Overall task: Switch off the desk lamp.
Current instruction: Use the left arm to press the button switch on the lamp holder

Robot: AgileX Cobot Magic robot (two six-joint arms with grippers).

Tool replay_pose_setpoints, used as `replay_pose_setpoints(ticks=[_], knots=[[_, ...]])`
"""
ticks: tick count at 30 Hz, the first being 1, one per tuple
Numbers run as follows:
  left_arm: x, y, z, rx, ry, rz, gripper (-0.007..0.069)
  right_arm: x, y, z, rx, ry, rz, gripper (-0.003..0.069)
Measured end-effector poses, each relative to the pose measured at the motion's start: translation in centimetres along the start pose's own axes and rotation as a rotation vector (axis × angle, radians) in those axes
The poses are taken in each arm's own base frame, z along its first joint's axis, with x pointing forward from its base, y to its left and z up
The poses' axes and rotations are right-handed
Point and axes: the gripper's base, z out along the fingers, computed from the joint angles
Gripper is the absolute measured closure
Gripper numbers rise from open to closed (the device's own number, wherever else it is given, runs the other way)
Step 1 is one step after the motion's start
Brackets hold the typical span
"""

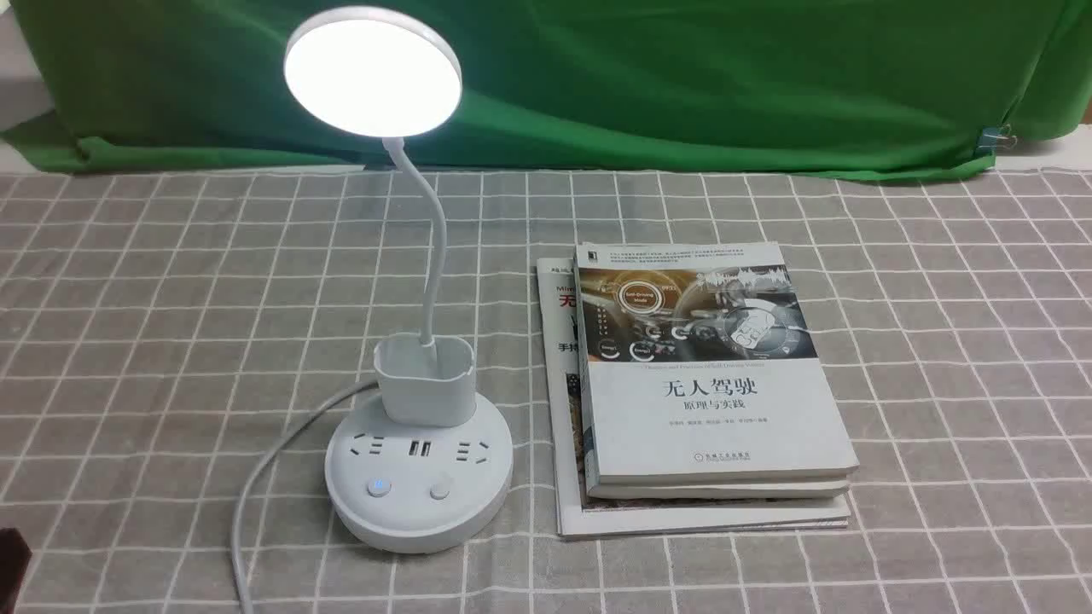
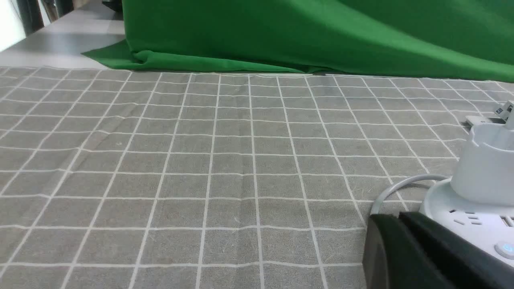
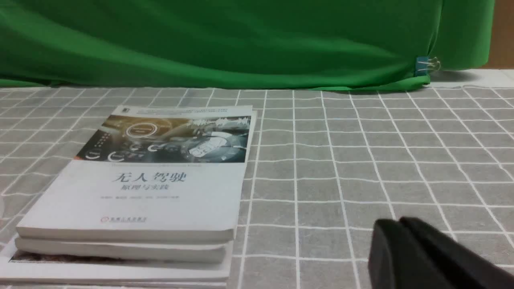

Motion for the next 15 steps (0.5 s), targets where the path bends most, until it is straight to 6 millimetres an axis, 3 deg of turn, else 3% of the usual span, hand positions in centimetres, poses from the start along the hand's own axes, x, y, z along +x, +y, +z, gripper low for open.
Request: replay_pose_setpoints(ticks=[15], knots=[[-0.18, -0.01, 0.0, 0.002, -0.02, -0.025, 0.0624, 0.0, 0.0, 0.0, 0.0, 0.0, 0.0, 0.0622]])
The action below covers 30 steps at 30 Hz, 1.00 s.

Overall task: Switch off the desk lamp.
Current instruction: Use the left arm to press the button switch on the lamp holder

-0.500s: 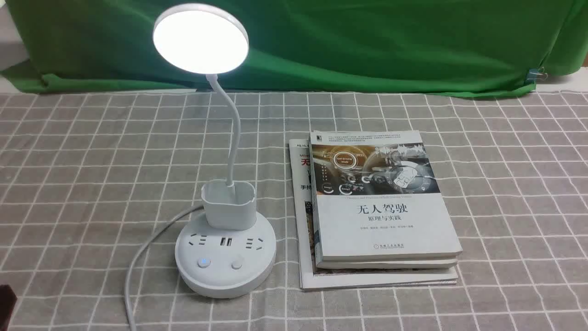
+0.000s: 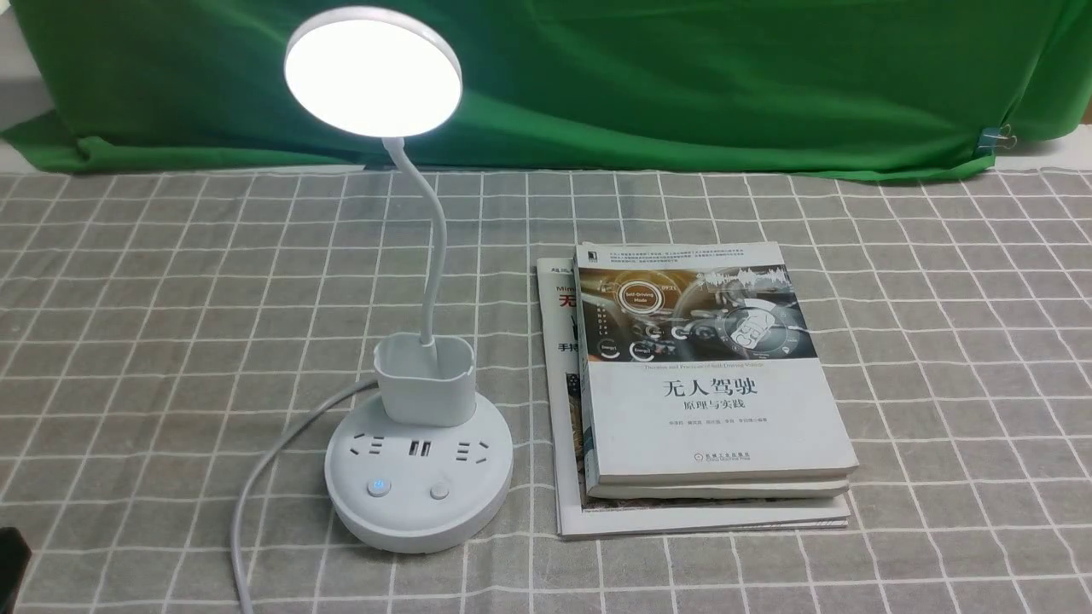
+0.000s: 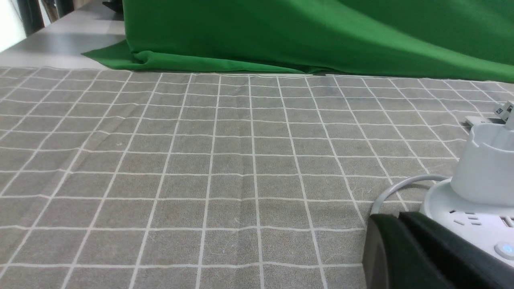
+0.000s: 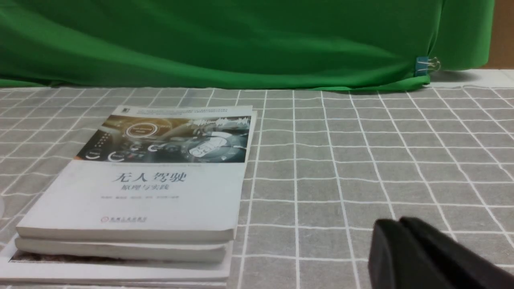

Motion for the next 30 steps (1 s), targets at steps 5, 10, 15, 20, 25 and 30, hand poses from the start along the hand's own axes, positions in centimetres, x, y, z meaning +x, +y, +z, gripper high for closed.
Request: replay_pose_setpoints(ticks=[5, 10, 15, 20, 25, 30], knots=[[-1.4, 0.0, -0.1, 0.032, -0.147, -0.373, 0.0624, 0.0, 0.0, 0.0, 0.0, 0.0, 0.0, 0.0622], [-2.5, 0.4, -0.4, 0.038, -0.282, -0.579, 0.0624, 0.0, 0.0, 0.0, 0.0, 0.0, 0.0, 0.0622], [-3.8, 0.0, -0.6, 0.071, -0.227, -0.624, 0.0624, 0.0, 0.0, 0.0, 0.0, 0.0, 0.0, 0.0622], [-8.2, -1.1, -0.3, 0.076, 0.085, -0.481, 0.0624, 0.0, 0.0, 0.0, 0.0, 0.0, 0.0, 0.0622], [-10.7, -1.6, 2.5, 0.076, 0.489, -0.297, 0.0624, 0.0, 0.0, 0.0, 0.0, 0.0, 0.0, 0.0622], [-10.7, -1.9, 7.7, 0.125, 0.814, -0.166, 0.0624, 0.0, 0.0, 0.0, 0.0, 0.0, 0.0, 0.0622]])
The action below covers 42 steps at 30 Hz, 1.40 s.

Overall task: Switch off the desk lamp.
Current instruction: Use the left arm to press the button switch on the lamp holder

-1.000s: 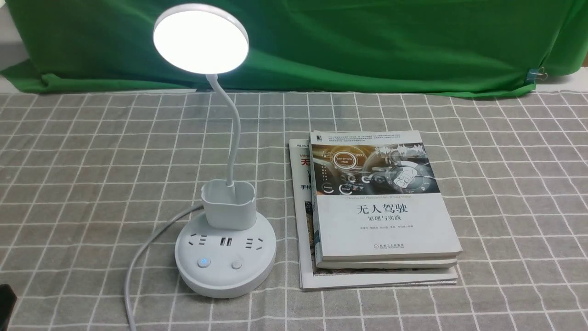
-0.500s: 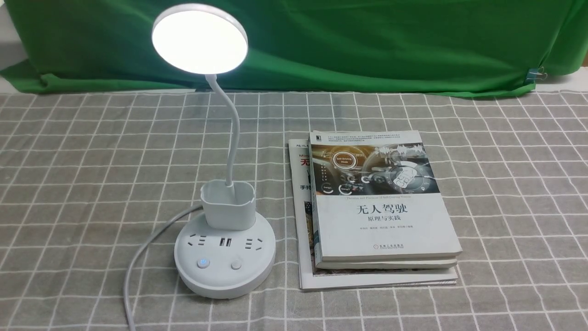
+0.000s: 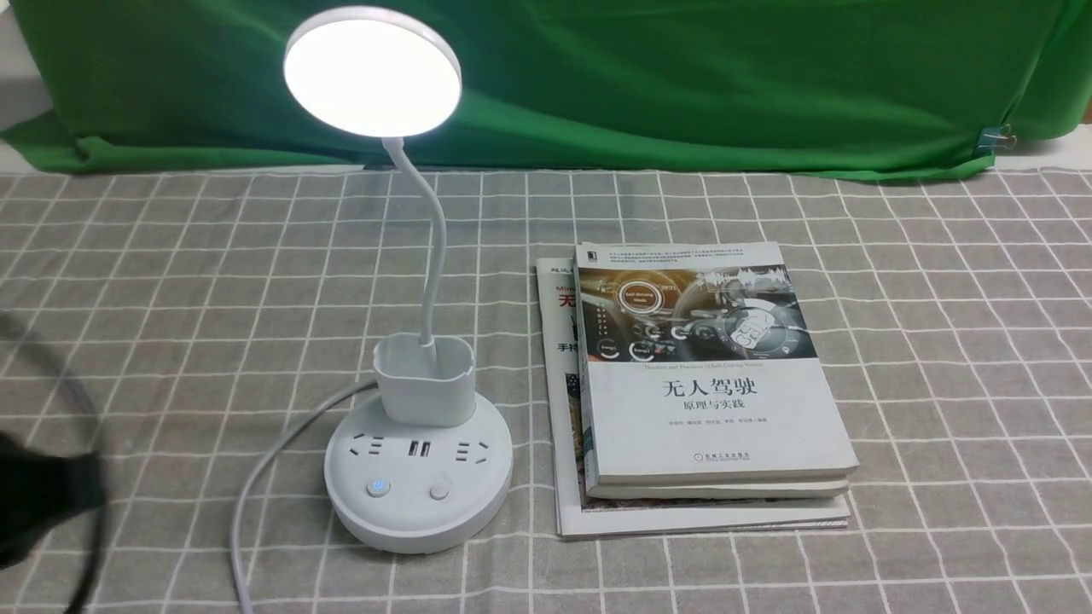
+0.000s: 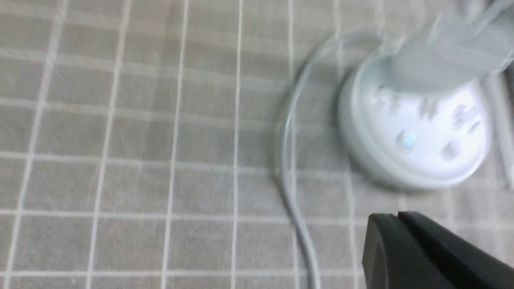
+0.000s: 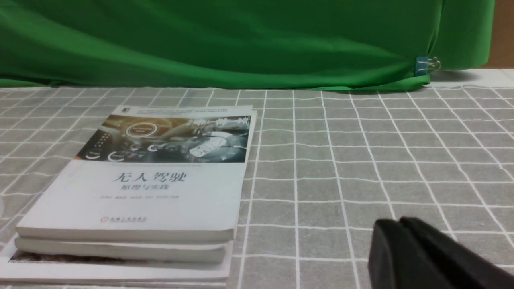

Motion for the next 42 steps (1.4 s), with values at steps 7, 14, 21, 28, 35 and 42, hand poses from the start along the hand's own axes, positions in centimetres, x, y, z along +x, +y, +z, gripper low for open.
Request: replay_pose_setpoints(ticks=[7, 14, 21, 28, 35, 42], knots=[[-2.4, -2.9, 6.3, 0.052, 0.244, 0.151, 0.0624, 0.0, 0.0, 0.0, 0.0, 0.0, 0.0, 0.0622], [-3.6, -9.3, 11.3, 0.119, 0.39, 0.291, 0.0624, 0.0, 0.0, 0.0, 0.0, -0.001, 0.0, 0.0622], [-4.7, -11.6, 14.5, 0.12, 0.464, 0.324, 0.0624, 0.0, 0.0, 0.0, 0.0, -0.001, 0.0, 0.0622], [-5.7, -12.4, 16.9, 0.112, 0.5, 0.336, 0.0624, 0.0, 0.0, 0.0, 0.0, -0.001, 0.0, 0.0622], [-5.7, -12.6, 18.9, 0.104, 0.553, 0.354, 0.0624, 0.0, 0.0, 0.0, 0.0, -0.001, 0.0, 0.0622], [-5.1, -12.3, 20.1, 0.081, 0.606, 0.365, 0.0624, 0.0, 0.0, 0.0, 0.0, -0.001, 0.0, 0.0622]])
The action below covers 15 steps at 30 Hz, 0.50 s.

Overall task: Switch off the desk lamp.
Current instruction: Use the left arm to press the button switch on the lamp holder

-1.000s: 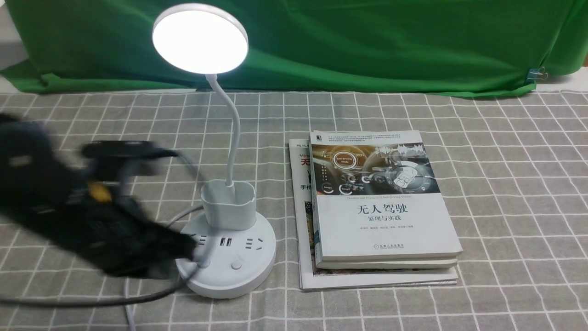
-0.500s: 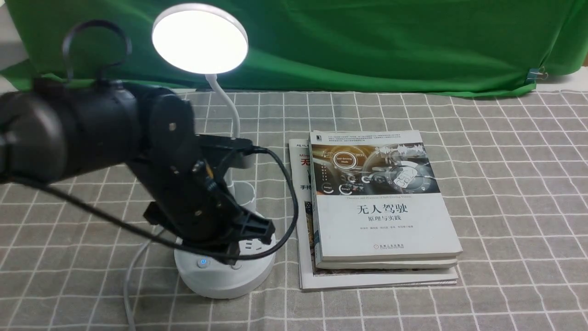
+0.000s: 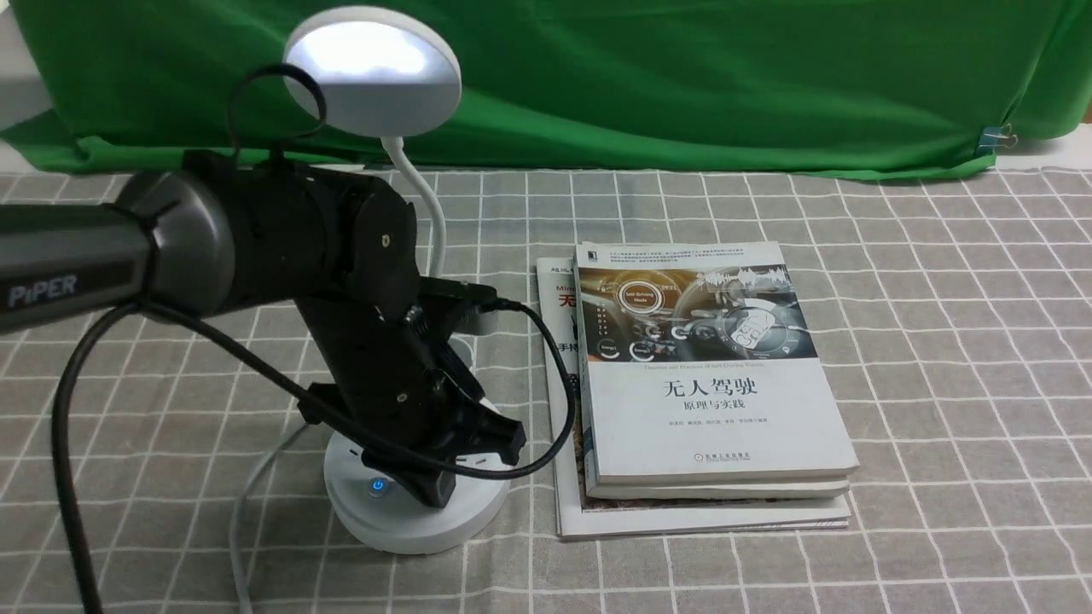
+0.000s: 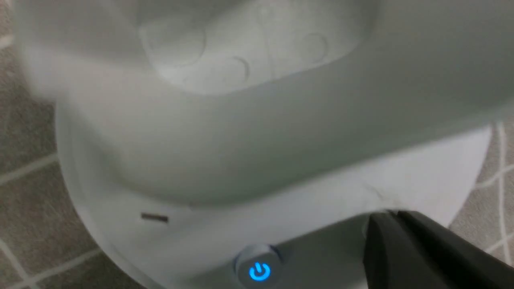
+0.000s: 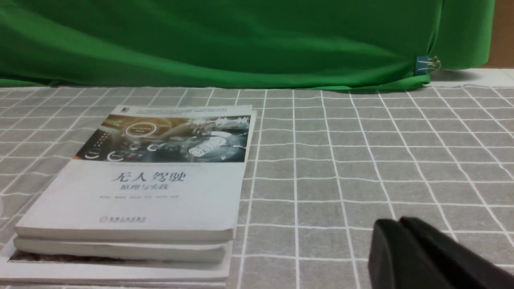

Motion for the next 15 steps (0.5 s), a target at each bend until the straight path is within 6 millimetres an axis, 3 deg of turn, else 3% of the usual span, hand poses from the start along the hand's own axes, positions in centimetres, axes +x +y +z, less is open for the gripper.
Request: replay_pose_setpoints(ticks=[10, 15], knots=[[-0.3, 0.1, 0.2, -0.011, 0.008, 0.009, 0.0624, 0.0, 0.0, 0.0, 0.0, 0.0, 0.0, 0.0622], [0.2, -0.4, -1.6, -0.038, -0.044, 0.035, 0.0624, 0.0, 0.0, 0.0, 0.0, 0.0, 0.0, 0.0622]])
